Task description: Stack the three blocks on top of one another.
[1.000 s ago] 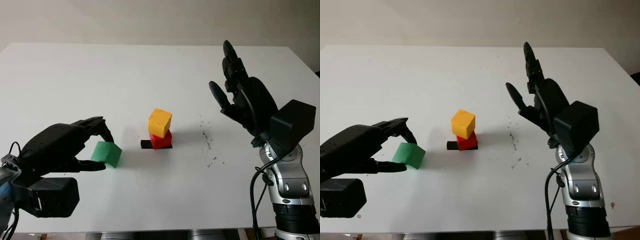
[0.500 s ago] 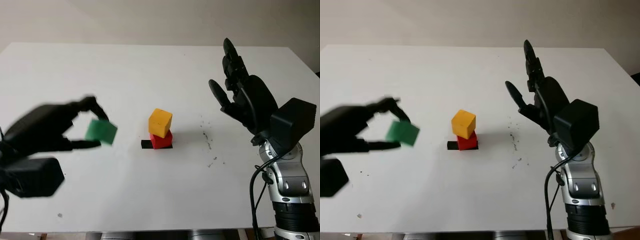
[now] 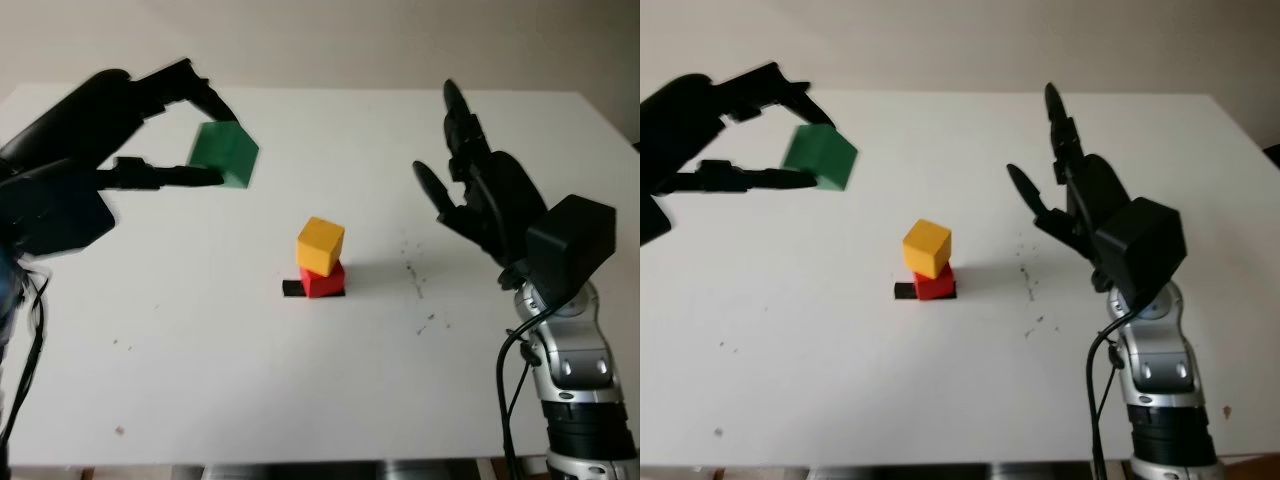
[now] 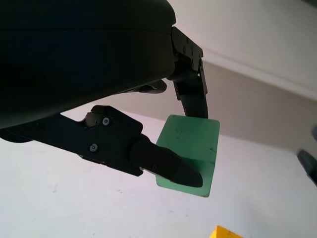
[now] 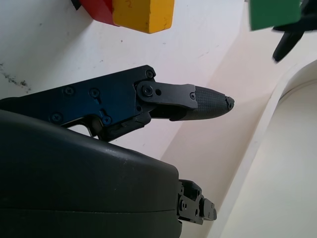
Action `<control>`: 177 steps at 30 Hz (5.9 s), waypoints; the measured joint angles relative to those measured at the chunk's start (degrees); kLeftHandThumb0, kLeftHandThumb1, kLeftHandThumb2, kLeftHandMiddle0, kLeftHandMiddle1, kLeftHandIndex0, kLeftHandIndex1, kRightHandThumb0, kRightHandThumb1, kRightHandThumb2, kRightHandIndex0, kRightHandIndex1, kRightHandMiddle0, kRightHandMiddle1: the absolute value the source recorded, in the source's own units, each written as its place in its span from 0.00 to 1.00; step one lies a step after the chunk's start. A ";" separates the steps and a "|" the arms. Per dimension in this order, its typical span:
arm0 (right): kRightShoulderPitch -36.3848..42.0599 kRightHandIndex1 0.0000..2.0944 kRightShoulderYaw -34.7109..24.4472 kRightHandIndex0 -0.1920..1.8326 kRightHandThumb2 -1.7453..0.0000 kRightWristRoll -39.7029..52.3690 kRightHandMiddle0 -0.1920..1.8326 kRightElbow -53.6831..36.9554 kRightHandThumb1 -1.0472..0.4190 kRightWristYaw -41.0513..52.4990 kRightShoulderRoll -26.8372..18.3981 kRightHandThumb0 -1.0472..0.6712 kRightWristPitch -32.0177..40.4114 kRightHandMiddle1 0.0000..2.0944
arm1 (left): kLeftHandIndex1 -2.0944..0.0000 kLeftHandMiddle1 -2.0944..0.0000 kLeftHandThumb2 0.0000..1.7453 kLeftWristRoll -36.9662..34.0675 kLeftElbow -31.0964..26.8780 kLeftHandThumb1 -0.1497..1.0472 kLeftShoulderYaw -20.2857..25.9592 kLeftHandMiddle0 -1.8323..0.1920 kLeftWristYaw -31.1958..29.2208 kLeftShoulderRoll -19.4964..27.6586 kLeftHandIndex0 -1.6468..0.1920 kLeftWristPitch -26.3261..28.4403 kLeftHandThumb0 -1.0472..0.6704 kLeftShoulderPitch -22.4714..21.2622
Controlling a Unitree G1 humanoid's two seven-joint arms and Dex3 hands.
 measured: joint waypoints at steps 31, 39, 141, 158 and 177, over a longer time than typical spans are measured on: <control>0.85 0.00 -0.32 0.00 0.61 2.41 0.00 -3.44 0.00 -0.48 1.34 0.23 5.66 0.01 | 0.29 0.97 0.04 8.38 9.55 1.00 -15.08 0.75 -15.01 -7.68 0.75 -3.32 0.35 -17.57; 0.91 0.00 -0.31 0.00 0.62 2.10 0.00 -3.44 0.00 -0.64 1.42 0.23 4.84 0.01 | 0.28 0.98 0.05 8.99 9.23 1.00 -15.09 0.75 -15.47 -7.64 0.76 -3.28 0.34 -17.56; 3.05 0.00 0.77 0.00 0.62 2.17 0.00 -2.43 0.00 -1.44 3.81 0.22 3.69 0.00 | 1.00 1.00 0.36 -19.60 3.86 1.00 9.84 1.00 6.85 -21.07 1.00 12.66 0.10 1.81; 3.05 0.00 -0.42 0.00 0.65 3.37 0.00 1.92 0.00 -4.00 5.83 0.24 6.98 0.00 | 1.00 0.99 0.38 -22.23 6.25 1.00 12.38 1.00 14.57 -25.88 1.00 -1.22 0.14 19.69; 3.06 0.00 0.17 0.00 0.66 3.09 0.00 3.52 0.00 -5.32 6.91 0.23 4.74 0.00 | 1.00 1.00 0.41 -19.16 5.92 1.00 8.38 1.00 18.87 -30.29 1.00 -3.74 0.13 26.42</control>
